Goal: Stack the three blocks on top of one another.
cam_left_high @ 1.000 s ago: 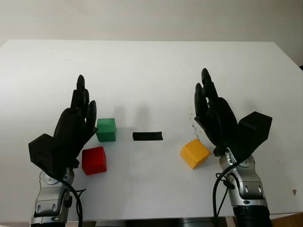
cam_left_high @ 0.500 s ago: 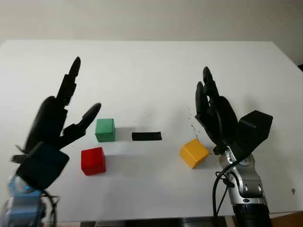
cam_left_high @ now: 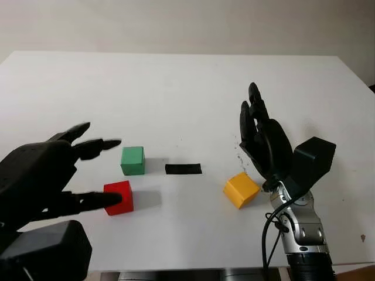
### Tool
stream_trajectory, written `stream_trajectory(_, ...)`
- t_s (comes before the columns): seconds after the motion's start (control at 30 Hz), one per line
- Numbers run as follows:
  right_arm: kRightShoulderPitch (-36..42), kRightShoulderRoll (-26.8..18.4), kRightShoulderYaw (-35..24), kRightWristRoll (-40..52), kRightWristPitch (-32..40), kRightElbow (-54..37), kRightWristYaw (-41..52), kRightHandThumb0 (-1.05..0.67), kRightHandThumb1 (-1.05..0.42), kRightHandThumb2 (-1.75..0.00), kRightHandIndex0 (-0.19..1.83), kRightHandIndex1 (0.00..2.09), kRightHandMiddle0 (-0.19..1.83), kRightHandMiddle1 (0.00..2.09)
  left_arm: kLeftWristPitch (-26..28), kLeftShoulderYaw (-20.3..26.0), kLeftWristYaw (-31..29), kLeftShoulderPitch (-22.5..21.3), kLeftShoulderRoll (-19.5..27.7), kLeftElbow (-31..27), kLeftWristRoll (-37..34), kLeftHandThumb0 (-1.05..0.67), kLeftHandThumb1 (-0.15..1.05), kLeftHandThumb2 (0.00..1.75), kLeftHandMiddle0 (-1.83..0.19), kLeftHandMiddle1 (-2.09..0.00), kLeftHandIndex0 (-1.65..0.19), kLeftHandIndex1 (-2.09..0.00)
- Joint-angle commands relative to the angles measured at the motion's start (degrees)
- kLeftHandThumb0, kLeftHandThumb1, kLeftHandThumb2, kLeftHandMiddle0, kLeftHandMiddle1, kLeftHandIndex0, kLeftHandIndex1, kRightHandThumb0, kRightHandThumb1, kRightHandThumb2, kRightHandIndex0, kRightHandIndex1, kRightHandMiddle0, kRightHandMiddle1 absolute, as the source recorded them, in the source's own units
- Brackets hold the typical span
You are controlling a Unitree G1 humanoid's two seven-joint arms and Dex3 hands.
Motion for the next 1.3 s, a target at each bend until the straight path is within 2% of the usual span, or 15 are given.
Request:
stream_trajectory(0.0,-0.02,-0.13,0.05,0.0,-0.49,-0.91,0.0,-0.75,-1.05,-0.62,-0.19,0.0,-0.19,0.0,-1.35,0.54,-0.35,1.22,0.22,-0.75,1.24,-0.92,1.0,0.06,-0.18,-0.06,-0.51,-0.17)
stream_trajectory(0.23,-0.31,-0.03,0.11,0.05,-0.71,-0.38,0.06,-0.74,-1.05,-0.63,-0.19,0.0,-0.19,0.0,-6.2,-3.64,2.01,1.98,-2.26,2.83,9.71,-0.92,1.04,0.07,-0.18,-0.05,-0.52,-0.18)
stream_trajectory(0.43,-0.3,-0.2,-0.01,-0.12,-0.95,-0.5,-0.18,-0.74,-1.05,-0.63,-0.19,0.0,-0.19,0.0,-8.06,-8.83,2.58,0.42,-5.49,5.53,18.09,-0.87,1.01,0.05,-0.16,-0.05,-0.49,-0.17)
stream_trajectory(0.7,-0.11,-0.44,-0.38,0.1,-0.38,-0.97,-0.29,-0.74,-1.05,-0.62,-0.19,0.0,-0.19,0.0,-11.41,-11.05,3.45,0.37,-8.89,7.6,21.08,-0.9,1.03,0.06,-0.17,-0.06,-0.54,-0.23)
stream_trajectory(0.73,-0.09,-0.47,-0.4,0.09,-0.44,-1.01,-0.28,-0.74,-1.05,-0.62,-0.19,0.0,-0.19,0.0,-11.79,-10.92,3.59,0.56,-9.11,7.69,20.82,-0.9,1.03,0.06,-0.18,-0.06,-0.51,-0.32)
stream_trajectory(0.8,-0.11,-0.53,-0.5,0.12,-0.65,-0.89,-0.24,-0.74,-1.05,-0.62,-0.19,0.0,-0.19,0.0,-12.38,-10.64,3.67,0.91,-9.52,7.77,20.63,-0.91,1.03,0.05,-0.18,-0.05,-0.32,-0.71)
stream_trajectory(0.87,-0.19,-0.61,-0.58,0.15,-0.77,-0.72,-0.16,-0.74,-1.05,-0.61,-0.19,0.0,-0.19,0.0,-12.13,-10.57,2.49,0.85,-9.94,7.43,21.16,-0.91,1.03,0.05,-0.17,-0.05,-0.25,-0.83)
stream_trajectory(1.0,-0.37,-0.66,-0.69,0.29,-0.92,-0.47,0.15,-0.74,-1.05,-0.61,-0.19,0.0,-0.19,0.0,-12.0,-10.66,1.04,0.74,-10.63,6.9,22.32,-0.89,1.01,0.05,-0.16,-0.05,-0.22,-0.91)
stream_trajectory(1.27,-0.33,-0.61,-0.91,0.35,-0.76,-0.57,0.14,-0.74,-1.05,-0.61,-0.19,0.0,-0.19,0.0,-13.95,-10.81,2.79,0.95,-11.72,7.85,25.11,-0.89,1.02,0.05,-0.19,-0.06,-0.25,-0.98)
